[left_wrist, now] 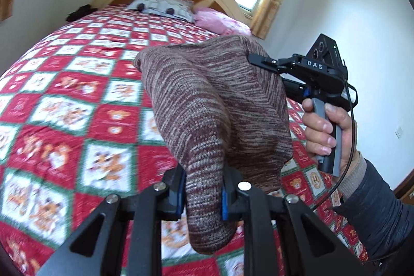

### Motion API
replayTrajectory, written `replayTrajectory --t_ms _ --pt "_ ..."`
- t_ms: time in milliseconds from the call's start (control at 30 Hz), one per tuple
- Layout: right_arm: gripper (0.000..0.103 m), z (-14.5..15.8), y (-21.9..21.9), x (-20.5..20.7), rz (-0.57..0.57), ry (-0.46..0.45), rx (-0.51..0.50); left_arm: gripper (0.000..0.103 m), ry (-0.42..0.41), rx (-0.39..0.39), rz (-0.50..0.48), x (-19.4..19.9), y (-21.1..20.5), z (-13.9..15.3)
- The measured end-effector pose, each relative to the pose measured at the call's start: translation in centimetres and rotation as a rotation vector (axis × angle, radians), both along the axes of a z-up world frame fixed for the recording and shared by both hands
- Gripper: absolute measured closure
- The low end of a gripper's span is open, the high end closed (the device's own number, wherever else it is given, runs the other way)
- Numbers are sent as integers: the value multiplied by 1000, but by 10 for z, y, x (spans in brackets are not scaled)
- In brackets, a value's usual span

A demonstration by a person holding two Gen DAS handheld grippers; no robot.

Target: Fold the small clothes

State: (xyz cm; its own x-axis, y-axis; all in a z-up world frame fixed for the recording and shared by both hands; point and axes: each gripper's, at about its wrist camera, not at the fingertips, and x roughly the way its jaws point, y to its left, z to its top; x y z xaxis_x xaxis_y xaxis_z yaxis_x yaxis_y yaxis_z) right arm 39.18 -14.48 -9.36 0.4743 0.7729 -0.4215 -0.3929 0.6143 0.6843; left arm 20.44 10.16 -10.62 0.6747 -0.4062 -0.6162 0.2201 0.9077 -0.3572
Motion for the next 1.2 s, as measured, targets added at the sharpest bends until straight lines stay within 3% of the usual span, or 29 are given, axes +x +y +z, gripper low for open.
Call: replayTrajectory --t_ms 367,600,700,767,867,967,1067,1133,1200 --pt "80 -34 99 13 110 68 -4 82 52 -4 137 -27 66 -28" --pt "79 -93 146 28 147 193 -92 82 165 -8 192 -27 88 -84" --pt "70 -117 142 33 96 278 -139 81 187 -35 197 -25 92 -100" --pt "55 -127 128 31 75 325 -126 79 174 -40 198 -25 92 -101" --pt "52 -125 104 12 82 317 -124 70 171 -42 207 -26 92 -102" --pt "52 -108 82 -23 77 233 -127 62 159 -51 215 -31 93 -100" --pt "52 -95 75 -68 163 177 -80 53 116 -10 254 -45 91 -91" --pt "52 -97 83 -93 192 171 -134 36 77 -4 272 -48 92 -85" --pt "57 -107 97 -105 212 186 -192 33 77 -3 285 -46 93 -84"
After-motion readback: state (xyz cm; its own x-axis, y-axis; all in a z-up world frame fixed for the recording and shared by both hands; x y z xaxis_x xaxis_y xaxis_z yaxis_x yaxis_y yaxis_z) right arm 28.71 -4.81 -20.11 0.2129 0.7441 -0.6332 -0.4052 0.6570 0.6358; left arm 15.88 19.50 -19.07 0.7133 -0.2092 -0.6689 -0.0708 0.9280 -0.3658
